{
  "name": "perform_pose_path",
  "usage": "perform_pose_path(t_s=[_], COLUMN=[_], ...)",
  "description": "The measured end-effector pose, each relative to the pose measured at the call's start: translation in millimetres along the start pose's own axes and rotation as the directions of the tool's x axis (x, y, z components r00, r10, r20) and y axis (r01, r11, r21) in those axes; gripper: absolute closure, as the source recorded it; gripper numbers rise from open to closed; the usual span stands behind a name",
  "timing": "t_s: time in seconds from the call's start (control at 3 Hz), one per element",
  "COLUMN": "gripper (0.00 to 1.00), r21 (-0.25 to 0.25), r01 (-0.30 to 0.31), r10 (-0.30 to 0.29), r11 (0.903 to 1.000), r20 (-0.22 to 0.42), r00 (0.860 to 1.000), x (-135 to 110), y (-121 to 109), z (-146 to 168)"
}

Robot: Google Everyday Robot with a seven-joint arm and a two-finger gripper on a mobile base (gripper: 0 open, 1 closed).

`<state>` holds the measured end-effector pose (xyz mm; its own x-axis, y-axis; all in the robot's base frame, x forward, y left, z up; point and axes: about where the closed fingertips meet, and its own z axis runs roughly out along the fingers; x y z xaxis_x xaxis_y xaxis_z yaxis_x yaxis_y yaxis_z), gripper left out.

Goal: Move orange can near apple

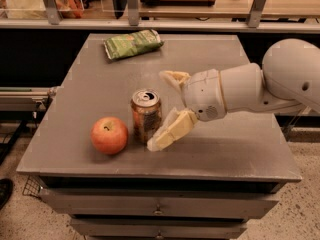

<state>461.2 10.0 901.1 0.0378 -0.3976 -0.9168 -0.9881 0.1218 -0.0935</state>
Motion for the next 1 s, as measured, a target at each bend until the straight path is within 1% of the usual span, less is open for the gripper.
perform_pose_path(t_s=[0.33,0.67,1.0], gripper=[0.00,0.00,0.00], r21=[0.025,0.088,0.159], r01=[0.018,0.034,0.069], r10=[-0.017,-0.029,-0.062], r11=[0.9995,0.9955,0.9848], r20=[-0.019,-0.059,-0.054], r00=[1.000,0.998,0.997], x=[2.3,12.3,-5.3], y=[-8.4,-39.1,-64.5], z=[-8.8,-45.3,-76.2])
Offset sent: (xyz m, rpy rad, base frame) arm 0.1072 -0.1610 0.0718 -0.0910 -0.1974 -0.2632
